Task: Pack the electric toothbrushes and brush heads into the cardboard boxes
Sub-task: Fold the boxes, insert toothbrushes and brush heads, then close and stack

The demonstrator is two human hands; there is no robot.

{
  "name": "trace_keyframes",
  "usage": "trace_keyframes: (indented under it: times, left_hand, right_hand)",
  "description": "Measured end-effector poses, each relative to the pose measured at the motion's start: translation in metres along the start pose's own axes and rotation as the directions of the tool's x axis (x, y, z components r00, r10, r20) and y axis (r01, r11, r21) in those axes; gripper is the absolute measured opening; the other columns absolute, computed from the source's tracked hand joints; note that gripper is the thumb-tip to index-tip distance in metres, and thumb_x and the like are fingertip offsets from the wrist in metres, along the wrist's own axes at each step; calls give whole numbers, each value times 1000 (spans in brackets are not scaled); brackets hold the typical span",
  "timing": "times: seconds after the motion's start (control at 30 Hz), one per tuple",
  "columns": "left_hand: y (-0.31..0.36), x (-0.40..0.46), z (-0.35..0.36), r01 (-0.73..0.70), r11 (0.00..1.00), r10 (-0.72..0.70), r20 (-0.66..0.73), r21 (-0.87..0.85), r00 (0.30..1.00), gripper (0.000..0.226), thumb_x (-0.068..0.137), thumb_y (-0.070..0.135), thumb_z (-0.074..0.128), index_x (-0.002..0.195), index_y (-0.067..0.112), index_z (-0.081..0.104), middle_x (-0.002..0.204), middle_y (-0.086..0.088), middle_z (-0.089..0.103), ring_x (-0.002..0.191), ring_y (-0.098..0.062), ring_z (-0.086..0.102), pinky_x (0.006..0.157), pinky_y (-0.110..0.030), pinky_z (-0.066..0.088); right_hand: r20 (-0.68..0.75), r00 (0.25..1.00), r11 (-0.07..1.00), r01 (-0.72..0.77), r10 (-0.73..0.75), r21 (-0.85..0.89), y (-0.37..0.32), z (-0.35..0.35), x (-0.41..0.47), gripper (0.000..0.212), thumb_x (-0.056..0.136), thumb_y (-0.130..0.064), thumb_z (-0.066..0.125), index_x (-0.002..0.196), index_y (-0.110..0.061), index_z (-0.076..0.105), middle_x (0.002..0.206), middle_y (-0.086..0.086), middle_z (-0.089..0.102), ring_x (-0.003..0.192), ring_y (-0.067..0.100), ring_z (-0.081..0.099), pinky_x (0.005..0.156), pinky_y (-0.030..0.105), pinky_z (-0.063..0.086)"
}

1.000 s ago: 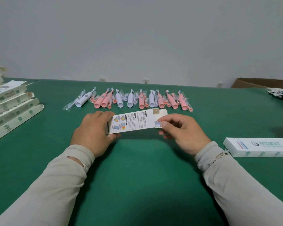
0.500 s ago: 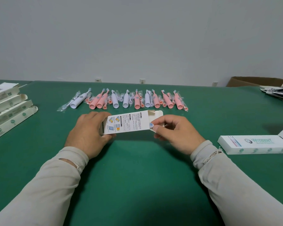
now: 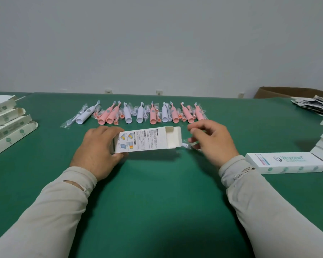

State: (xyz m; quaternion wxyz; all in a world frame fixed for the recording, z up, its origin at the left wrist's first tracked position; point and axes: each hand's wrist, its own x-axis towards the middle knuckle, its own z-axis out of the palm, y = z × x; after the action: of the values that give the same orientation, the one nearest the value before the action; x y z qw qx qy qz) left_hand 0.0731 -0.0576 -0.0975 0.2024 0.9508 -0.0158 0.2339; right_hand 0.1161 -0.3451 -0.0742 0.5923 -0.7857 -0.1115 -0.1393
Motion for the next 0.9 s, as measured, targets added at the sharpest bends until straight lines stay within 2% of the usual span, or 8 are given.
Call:
trace_keyframes:
  times: [0.1, 0.2, 0.27, 0.43, 0.6, 0.77, 0.83, 0.9]
  left_hand:
    - [-3, 0, 0, 63, 998, -63, -32, 10, 998, 54, 77, 30, 80, 127, 30, 57, 123, 3, 56, 118, -27, 42, 96, -43, 40]
    - [-2, 1, 2, 61, 998, -60, -45, 32, 997, 55, 77, 29, 79, 127, 27, 57, 123, -1, 57, 118, -29, 43, 100, -40, 35]
    - [-1, 2, 4, 56, 997, -53, -50, 52, 997, 53, 77, 28, 78, 127, 25, 58, 122, -2, 58, 117, -30, 44, 100, -37, 33]
    - [0, 3, 6, 152, 988, -147, -120, 38, 982, 53, 79, 26, 76, 129, 24, 56, 126, -4, 57, 118, -33, 43, 99, -42, 36]
    - [-5, 4, 5, 148, 988, -140, -129, 51, 982, 54, 79, 26, 77, 129, 23, 56, 127, -4, 58, 117, -34, 45, 100, -40, 34]
    - [0, 2, 6, 133, 991, -129, -111, 32, 985, 53, 79, 24, 77, 128, 24, 56, 126, -3, 57, 118, -32, 43, 99, -39, 35]
    - [1, 2, 6, 140, 990, -136, -117, 25, 984, 53, 79, 24, 77, 128, 25, 57, 126, -2, 57, 118, -32, 42, 99, -40, 36]
    - [1, 2, 5, 146, 989, -142, -115, 30, 983, 53, 80, 25, 76, 129, 25, 56, 127, -2, 57, 119, -32, 42, 99, -41, 36]
  right_hand:
    - [-197, 980, 956, -77, 20, -282, 12, -12, 8, 22, 90, -12, 62, 81, -32, 65, 87, -15, 65, 77, 9, 63, 84, 33, 53]
    - [-70, 991, 834, -136, 117, -535, 17, -14, 7, 14, 92, -23, 62, 100, -31, 68, 104, -13, 69, 94, 16, 63, 94, 33, 50]
    - [11, 987, 735, -110, 158, -669, 17, -10, 5, 21, 92, -32, 62, 112, -30, 69, 115, -12, 69, 105, 18, 63, 95, 32, 49]
    - [111, 984, 627, 172, -136, -760, 7, 13, 3, 34, 96, -35, 58, 129, -28, 64, 123, -3, 66, 121, 24, 50, 102, 37, 41]
    - [291, 956, 356, 287, -45, -889, 1, 39, 4, 19, 99, -33, 50, 112, -30, 64, 87, 0, 55, 92, 24, 47, 81, 37, 39]
    - [344, 939, 446, 317, -22, -837, -3, 36, -1, 32, 94, -25, 52, 126, -24, 46, 82, -4, 58, 76, 27, 55, 63, 33, 39]
    - [248, 967, 533, 240, -58, -811, -7, 23, 2, 38, 91, -26, 54, 127, -25, 43, 72, -9, 50, 70, 26, 55, 62, 33, 38]
    - [52, 992, 732, 121, -116, -670, -10, 10, 4, 40, 87, -22, 56, 125, -33, 46, 73, -10, 53, 68, 21, 57, 62, 30, 40]
